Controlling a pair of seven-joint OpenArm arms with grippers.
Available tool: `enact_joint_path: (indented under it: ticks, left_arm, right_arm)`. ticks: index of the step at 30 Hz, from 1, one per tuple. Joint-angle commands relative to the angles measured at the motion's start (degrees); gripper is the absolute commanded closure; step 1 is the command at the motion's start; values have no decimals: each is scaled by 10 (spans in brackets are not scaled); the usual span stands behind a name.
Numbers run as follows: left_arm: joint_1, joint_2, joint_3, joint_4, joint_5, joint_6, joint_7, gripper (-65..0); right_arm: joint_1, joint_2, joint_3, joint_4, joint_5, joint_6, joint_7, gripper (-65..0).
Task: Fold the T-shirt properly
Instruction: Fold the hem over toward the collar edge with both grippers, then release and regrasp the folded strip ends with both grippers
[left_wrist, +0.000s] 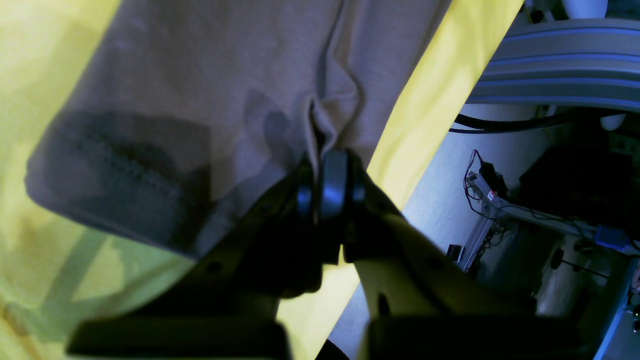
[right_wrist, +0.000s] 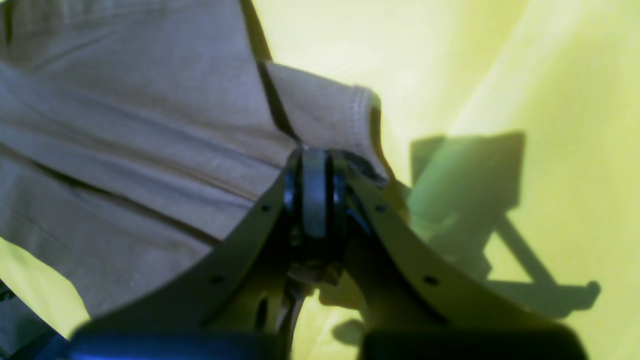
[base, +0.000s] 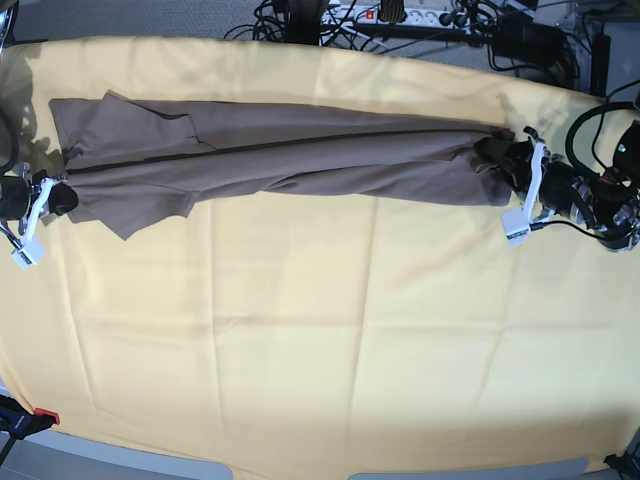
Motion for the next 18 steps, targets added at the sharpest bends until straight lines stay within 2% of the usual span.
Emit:
enact_joint_path:
  ticks: [1, 2, 3, 7, 9, 13, 16, 17, 18]
  left_arm:
    - [-11, -13, -8, 5, -3, -3, 3, 0]
    - [-11, -13, -8, 5, -3, -3, 3, 0]
    - [-11, -13, -8, 5, -3, -3, 3, -30]
    - [-11, -13, -8, 5, -3, -3, 3, -232]
    - [-11, -13, -8, 5, -3, -3, -1, -292]
    - [-11, -13, -8, 5, 64, -3, -57, -299]
    - [-11, -13, -8, 5, 85, -3, -71, -299]
    - [-11, -13, -8, 5, 90, -3, -73, -299]
    - [-11, -13, -8, 5, 93, -3, -74, -299]
  right_arm:
    - [10, 19, 6, 7, 2, 1, 2, 0]
    - [10, 19, 6, 7, 2, 1, 2, 0]
    - [11, 19, 6, 7, 2, 1, 2, 0]
    - [11, 19, 6, 7, -1, 1, 0, 0]
    - [11, 19, 6, 7, 0, 1, -8, 0]
    - [11, 19, 6, 7, 2, 1, -10, 0]
    - [11, 20, 6, 7, 4, 1, -11, 0]
    - [11, 21, 6, 7, 4, 1, -11, -34]
    - [11, 23, 6, 7, 4, 1, -11, -107]
